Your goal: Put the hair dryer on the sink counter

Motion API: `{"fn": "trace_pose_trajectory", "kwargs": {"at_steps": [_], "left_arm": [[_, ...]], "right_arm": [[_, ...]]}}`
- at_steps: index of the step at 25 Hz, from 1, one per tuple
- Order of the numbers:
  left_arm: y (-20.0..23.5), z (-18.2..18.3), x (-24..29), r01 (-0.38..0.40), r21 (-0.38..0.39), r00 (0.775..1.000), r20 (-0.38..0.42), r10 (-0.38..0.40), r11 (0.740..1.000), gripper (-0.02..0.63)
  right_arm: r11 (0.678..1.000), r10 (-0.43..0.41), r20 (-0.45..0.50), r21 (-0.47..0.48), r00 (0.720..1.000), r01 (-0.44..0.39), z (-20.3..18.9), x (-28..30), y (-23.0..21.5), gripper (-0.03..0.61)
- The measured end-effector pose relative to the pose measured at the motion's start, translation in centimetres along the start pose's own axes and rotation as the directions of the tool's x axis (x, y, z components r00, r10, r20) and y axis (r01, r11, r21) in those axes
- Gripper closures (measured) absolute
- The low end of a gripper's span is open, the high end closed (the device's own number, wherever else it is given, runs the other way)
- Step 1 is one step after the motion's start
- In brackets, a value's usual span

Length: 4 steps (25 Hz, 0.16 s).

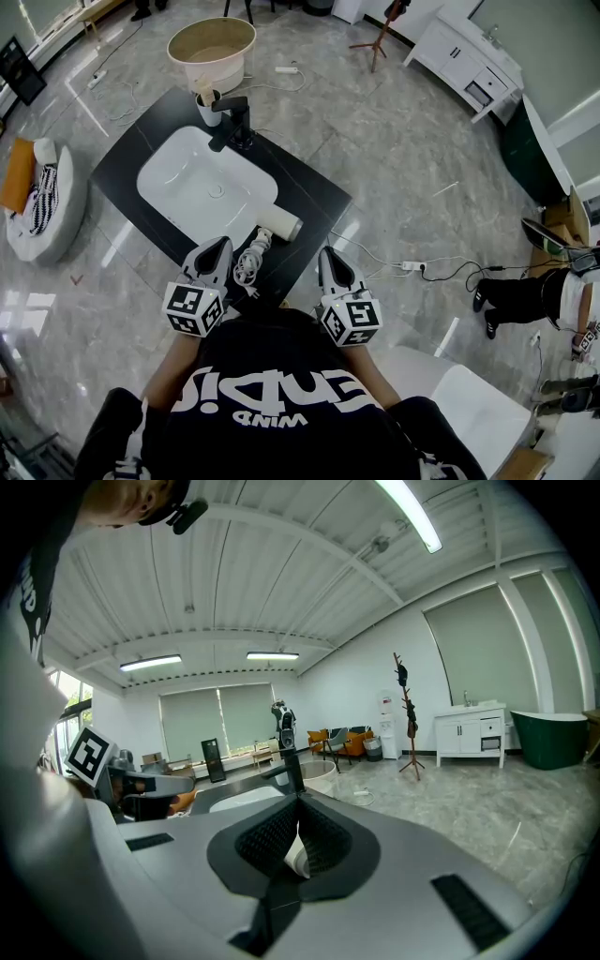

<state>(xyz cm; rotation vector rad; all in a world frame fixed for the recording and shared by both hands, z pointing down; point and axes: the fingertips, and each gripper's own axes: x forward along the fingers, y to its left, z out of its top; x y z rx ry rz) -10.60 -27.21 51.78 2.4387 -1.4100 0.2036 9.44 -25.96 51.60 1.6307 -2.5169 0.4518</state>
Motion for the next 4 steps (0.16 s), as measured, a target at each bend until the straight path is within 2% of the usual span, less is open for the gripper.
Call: {"fn": "trace_pose_trajectory", "kwargs": {"at_steps": [4], "left_arm": [[-0.19,0.17,0.13,-0.001,0.0,1.0,-0.006,0.001,1.0,0.604]], "right_arm": [[1.0,0.006,0.002,-0.007,1.0,-0.006,0.3,0.01,0.04,0.555]]}}
